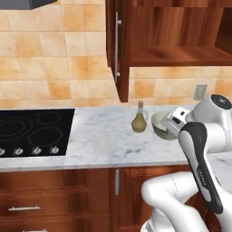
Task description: Retrieve the bottle and the shaker from the cabinet and place them next to the mixing bowl on the counter. Then add garlic from the fridge to the mixing bowl.
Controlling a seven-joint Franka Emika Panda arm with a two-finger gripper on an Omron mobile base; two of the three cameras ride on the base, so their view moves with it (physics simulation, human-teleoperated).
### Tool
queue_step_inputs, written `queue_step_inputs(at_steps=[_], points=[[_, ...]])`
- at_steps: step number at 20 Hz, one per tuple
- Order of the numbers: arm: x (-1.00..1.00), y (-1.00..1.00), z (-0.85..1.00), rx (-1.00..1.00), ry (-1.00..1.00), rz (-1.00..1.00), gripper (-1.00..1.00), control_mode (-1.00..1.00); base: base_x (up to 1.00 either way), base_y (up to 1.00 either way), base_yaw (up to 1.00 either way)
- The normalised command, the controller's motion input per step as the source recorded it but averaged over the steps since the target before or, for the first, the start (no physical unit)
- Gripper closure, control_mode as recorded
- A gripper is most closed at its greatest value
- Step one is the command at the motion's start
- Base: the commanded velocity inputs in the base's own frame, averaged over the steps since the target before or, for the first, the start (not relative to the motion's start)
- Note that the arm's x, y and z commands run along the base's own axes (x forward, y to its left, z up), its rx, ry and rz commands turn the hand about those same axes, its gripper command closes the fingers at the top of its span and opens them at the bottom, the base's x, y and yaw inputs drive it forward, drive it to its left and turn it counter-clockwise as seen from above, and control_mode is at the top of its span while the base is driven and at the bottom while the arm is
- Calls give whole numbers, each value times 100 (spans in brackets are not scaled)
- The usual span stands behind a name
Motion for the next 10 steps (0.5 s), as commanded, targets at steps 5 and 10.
queue_step_inputs(at_steps=[5, 10], points=[[0, 0, 0, 0, 0, 0, -100, 100, -29, 8, 35], [0, 0, 0, 0, 0, 0, -100, 100, -21, 6, 37]])
